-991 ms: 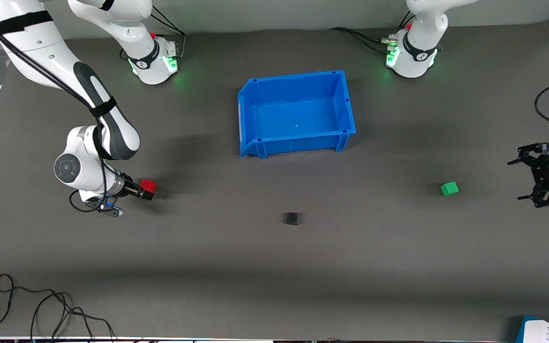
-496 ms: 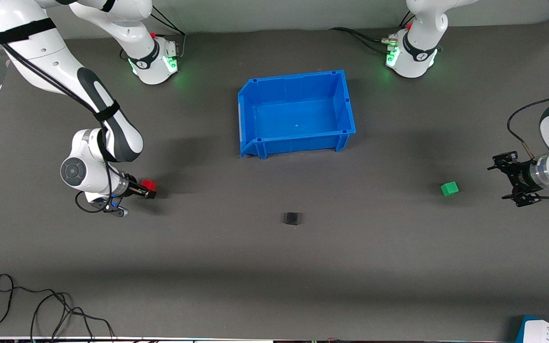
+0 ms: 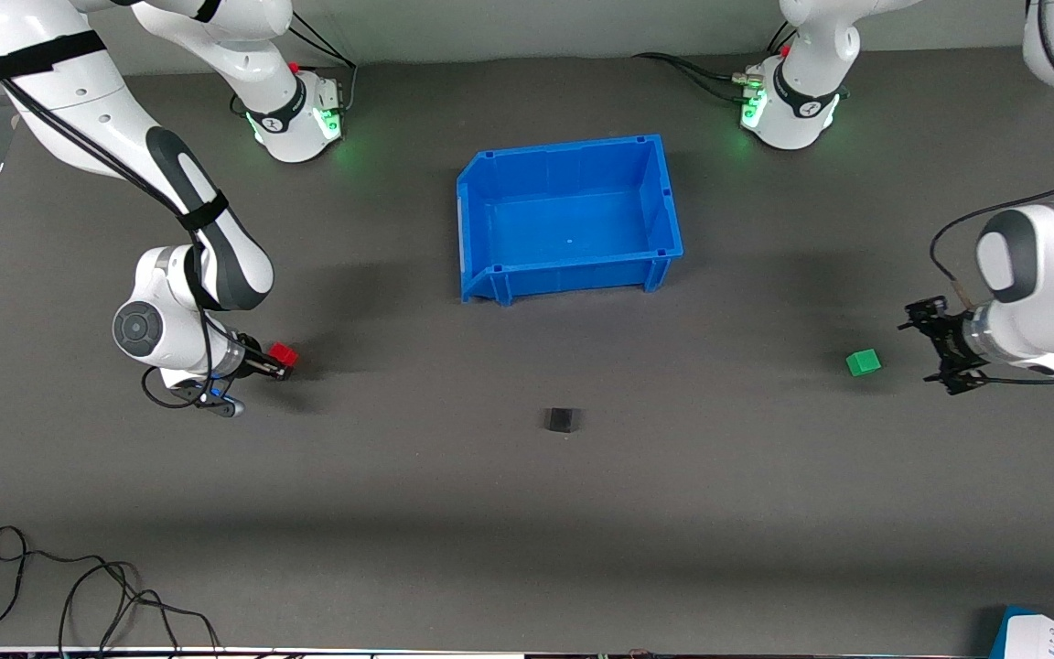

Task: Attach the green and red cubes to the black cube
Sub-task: 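Grasp the red cube with the right gripper while the left gripper reaches the green cube, then carry the red cube beside the black cube with the right gripper, then carry the green cube toward the black cube with the left gripper, then press the red and green cubes against the black cube with both grippers, then open both grippers and release the cubes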

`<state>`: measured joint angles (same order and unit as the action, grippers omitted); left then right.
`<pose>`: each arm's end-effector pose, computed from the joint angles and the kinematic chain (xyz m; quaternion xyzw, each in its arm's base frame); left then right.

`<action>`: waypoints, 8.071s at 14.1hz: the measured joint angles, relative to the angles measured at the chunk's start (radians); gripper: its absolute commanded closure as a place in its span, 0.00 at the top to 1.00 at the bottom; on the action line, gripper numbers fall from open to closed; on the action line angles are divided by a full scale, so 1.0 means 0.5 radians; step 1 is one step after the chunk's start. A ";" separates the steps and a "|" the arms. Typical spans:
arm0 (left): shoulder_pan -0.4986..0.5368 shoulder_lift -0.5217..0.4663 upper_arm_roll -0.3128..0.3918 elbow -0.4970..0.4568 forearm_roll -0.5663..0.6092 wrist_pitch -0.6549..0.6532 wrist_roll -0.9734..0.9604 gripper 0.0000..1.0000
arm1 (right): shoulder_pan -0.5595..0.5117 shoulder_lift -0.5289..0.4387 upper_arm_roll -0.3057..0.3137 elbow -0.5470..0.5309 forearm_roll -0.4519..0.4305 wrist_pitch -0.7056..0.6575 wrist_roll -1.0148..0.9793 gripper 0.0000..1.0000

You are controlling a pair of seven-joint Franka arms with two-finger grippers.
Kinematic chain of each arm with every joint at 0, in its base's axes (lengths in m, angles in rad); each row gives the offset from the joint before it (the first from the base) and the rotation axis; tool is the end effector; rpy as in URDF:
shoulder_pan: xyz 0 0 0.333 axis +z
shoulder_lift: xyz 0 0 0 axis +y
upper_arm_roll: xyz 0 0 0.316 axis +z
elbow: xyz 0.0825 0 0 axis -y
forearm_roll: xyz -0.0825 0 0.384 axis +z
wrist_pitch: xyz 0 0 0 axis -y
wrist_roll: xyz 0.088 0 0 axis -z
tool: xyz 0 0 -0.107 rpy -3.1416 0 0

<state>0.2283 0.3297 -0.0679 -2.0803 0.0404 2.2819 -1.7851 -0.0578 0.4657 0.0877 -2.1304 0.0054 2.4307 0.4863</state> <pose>0.5644 0.0927 0.2577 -0.5726 -0.8174 0.0412 0.0484 0.5546 0.0177 0.1738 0.9694 -0.2305 -0.0846 0.0000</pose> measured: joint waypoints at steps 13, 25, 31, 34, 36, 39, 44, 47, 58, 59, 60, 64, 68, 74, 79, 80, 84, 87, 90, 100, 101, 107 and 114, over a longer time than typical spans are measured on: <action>-0.051 0.151 -0.001 -0.243 0.023 0.514 -0.007 0.90 | 0.416 0.244 0.047 0.824 0.378 -0.484 1.390 0.17; -0.093 0.203 0.009 -0.246 0.105 0.546 -0.010 0.45 | 0.963 0.901 0.055 1.809 0.435 -0.399 2.679 0.17; -0.093 0.203 0.013 -0.244 0.111 0.557 -0.011 0.00 | 1.059 1.088 0.058 1.894 0.436 -0.131 2.978 0.17; -0.092 0.198 0.013 -0.235 0.112 0.557 -0.011 0.00 | 1.082 1.140 0.064 1.903 0.437 0.011 2.992 0.16; -0.093 0.175 0.013 -0.214 0.113 0.548 -0.011 0.00 | 1.115 1.159 0.064 1.910 0.437 0.015 3.000 0.16; -0.097 0.126 -0.004 -0.126 0.116 0.416 -0.011 0.00 | 1.135 1.168 0.063 1.912 0.350 -0.045 3.002 0.16; -0.239 0.069 -0.030 0.000 0.117 0.318 -0.083 0.00 | 1.157 1.167 0.070 1.963 0.175 -0.287 3.003 0.17; -0.421 0.065 -0.037 0.091 0.117 0.318 -0.242 0.00 | 1.155 1.168 0.067 1.970 0.182 -0.295 3.019 0.18; -0.770 0.105 -0.041 0.325 0.115 0.316 -0.406 0.00 | 1.155 1.192 0.060 2.061 0.256 -0.216 3.108 0.18; -0.773 0.110 -0.040 0.336 0.115 0.316 -0.406 0.00 | 1.158 1.210 0.061 2.061 0.256 -0.184 3.113 0.18; -0.775 0.113 -0.040 0.346 0.115 0.317 -0.406 0.00 | 1.161 1.229 0.061 2.061 0.256 -0.158 3.120 0.18; -0.796 0.160 -0.049 0.419 0.115 0.319 -0.406 0.00 | 1.162 1.250 0.061 2.066 0.256 -0.140 3.125 0.18; -0.811 0.275 -0.119 0.550 0.114 0.323 -0.408 0.00 | 1.163 1.252 0.062 2.067 0.256 -0.140 3.125 0.18; -0.909 0.457 -0.197 0.735 0.114 0.327 -0.462 0.00 | 1.173 1.252 0.064 2.068 0.255 -0.140 3.107 0.18; -1.021 0.600 -0.199 0.862 0.114 0.327 -0.506 0.00 | 1.241 1.279 0.067 2.100 0.255 -0.088 3.064 0.13; -1.037 0.631 -0.199 0.879 0.114 0.331 -0.518 0.00 | 1.253 1.288 0.068 2.110 0.255 -0.076 3.064 0.13; -1.098 0.730 -0.200 0.894 0.115 0.393 -0.595 0.00 | 1.259 1.298 0.068 2.124 0.255 -0.072 3.064 0.11; -1.140 0.779 -0.200 0.898 0.115 0.406 -0.617 0.00 | 1.259 1.298 0.068 2.124 0.255 -0.073 3.064 0.11; -1.166 0.800 -0.200 0.907 0.115 0.446 -0.624 0.00 | 1.259 1.298 0.068 2.125 0.255 -0.074 3.064 0.11; -1.264 0.889 -0.200 0.955 0.114 0.490 -0.675 0.00 | 1.259 1.304 0.068 2.146 0.255 -0.110 3.064 0.12; -1.270 0.909 -0.200 0.979 0.114 0.490 -0.679 0.00 | 1.259 1.304 0.068 2.146 0.255 -0.110 3.064 0.12; -1.291 0.966 -0.194 1.041 0.116 0.489 -0.687 0.71 | 1.258 1.305 0.067 2.147 0.255 -0.113 3.064 0.13; -1.300 0.970 -0.187 1.093 0.126 0.487 -0.687 1.00 | 1.259 1.308 0.064 2.147 0.235 -0.115 3.058 1.00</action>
<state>-0.4218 0.8148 -0.1612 -1.5340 0.1034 2.5252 -2.1286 0.5716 1.1197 0.1196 -1.0570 0.1230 2.3730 2.0152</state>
